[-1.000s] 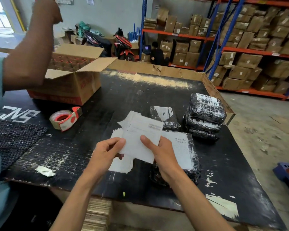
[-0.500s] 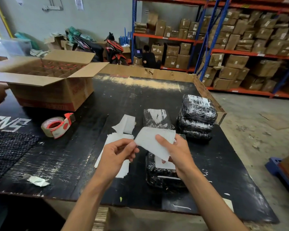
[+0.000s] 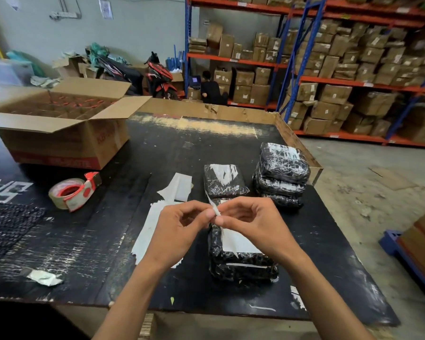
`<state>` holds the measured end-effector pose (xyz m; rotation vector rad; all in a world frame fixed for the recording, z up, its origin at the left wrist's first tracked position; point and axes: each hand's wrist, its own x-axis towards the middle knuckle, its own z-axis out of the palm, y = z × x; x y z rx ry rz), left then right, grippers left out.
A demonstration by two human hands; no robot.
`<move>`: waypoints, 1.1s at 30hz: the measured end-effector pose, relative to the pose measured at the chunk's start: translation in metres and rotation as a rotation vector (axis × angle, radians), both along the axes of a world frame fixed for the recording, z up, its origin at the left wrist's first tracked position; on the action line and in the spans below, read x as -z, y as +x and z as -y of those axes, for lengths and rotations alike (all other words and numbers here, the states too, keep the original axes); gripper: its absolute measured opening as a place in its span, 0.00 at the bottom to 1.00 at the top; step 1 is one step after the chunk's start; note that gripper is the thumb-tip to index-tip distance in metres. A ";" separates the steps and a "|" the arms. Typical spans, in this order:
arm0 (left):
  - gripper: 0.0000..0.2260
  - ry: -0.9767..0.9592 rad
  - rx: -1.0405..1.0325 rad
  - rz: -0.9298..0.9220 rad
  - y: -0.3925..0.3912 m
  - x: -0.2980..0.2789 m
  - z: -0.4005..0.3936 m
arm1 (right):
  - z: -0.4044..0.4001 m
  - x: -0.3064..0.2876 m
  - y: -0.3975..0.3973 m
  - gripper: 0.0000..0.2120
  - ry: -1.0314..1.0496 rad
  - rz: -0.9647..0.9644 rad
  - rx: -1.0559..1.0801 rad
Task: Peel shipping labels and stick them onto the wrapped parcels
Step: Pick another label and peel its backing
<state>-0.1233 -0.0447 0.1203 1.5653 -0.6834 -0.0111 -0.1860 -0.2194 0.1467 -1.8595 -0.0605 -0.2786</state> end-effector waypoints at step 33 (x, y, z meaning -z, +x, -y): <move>0.08 -0.304 -0.420 -0.767 0.086 0.038 0.034 | 0.065 0.044 0.040 0.08 0.331 -0.134 0.569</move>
